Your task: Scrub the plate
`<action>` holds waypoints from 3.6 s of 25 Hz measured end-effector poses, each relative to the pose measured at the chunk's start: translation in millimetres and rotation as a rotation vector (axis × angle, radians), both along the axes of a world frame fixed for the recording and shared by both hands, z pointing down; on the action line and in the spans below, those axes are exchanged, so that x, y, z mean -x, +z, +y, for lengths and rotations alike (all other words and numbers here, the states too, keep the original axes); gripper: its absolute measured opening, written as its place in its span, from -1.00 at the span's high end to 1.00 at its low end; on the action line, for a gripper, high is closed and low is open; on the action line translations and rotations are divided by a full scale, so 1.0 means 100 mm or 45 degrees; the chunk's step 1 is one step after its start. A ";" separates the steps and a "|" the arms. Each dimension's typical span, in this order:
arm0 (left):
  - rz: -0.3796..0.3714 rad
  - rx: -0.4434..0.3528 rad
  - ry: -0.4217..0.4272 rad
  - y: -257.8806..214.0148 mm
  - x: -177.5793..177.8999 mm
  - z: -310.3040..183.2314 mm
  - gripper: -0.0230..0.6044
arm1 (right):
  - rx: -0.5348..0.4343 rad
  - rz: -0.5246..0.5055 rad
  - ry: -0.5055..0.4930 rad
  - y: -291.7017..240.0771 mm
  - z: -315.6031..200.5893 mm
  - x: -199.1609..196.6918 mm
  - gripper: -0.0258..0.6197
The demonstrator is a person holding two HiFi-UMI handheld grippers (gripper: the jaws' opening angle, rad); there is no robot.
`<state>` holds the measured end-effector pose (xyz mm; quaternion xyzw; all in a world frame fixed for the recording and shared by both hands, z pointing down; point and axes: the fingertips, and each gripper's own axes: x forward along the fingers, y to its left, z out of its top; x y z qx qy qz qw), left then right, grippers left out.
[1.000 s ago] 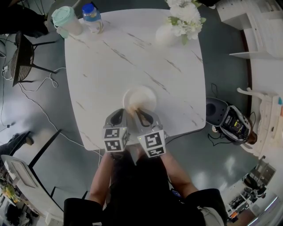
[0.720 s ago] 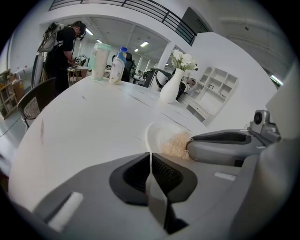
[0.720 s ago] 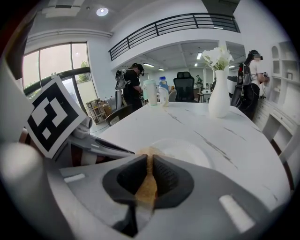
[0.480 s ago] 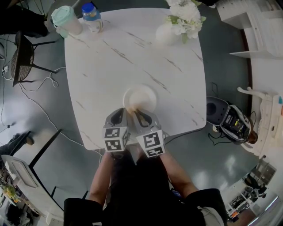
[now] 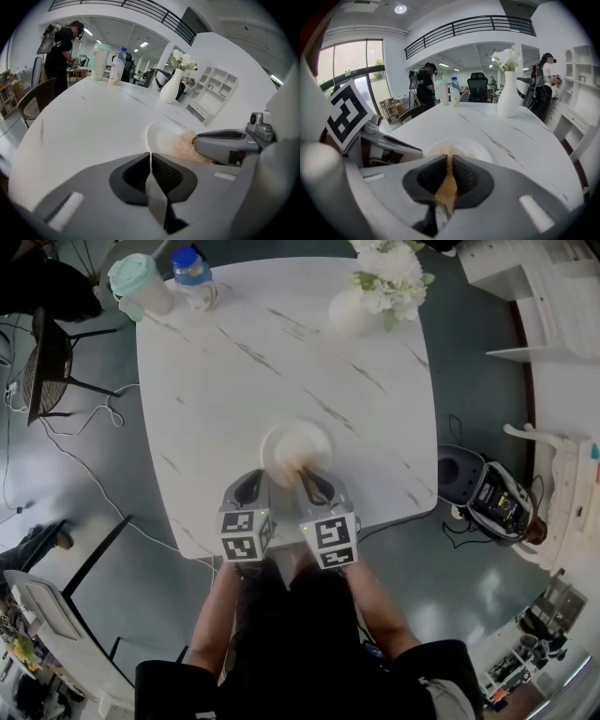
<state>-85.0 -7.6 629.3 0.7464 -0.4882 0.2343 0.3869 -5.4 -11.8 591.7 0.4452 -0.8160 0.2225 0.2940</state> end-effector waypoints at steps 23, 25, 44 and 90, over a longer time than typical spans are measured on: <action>-0.024 0.011 0.006 0.01 -0.02 -0.01 0.86 | -0.018 0.014 0.092 -0.06 -0.09 -0.34 0.80; -0.028 0.010 0.007 0.00 -0.01 -0.01 0.86 | -0.025 0.012 0.091 -0.09 -0.09 -0.35 0.80; -0.040 -0.358 0.009 -1.51 -0.15 0.10 0.86 | -0.341 -0.111 0.030 -1.43 0.18 -0.43 0.80; -0.140 -0.873 -0.024 -3.28 -0.11 1.17 0.90 | -0.739 -0.241 0.123 -2.96 1.25 -1.01 0.80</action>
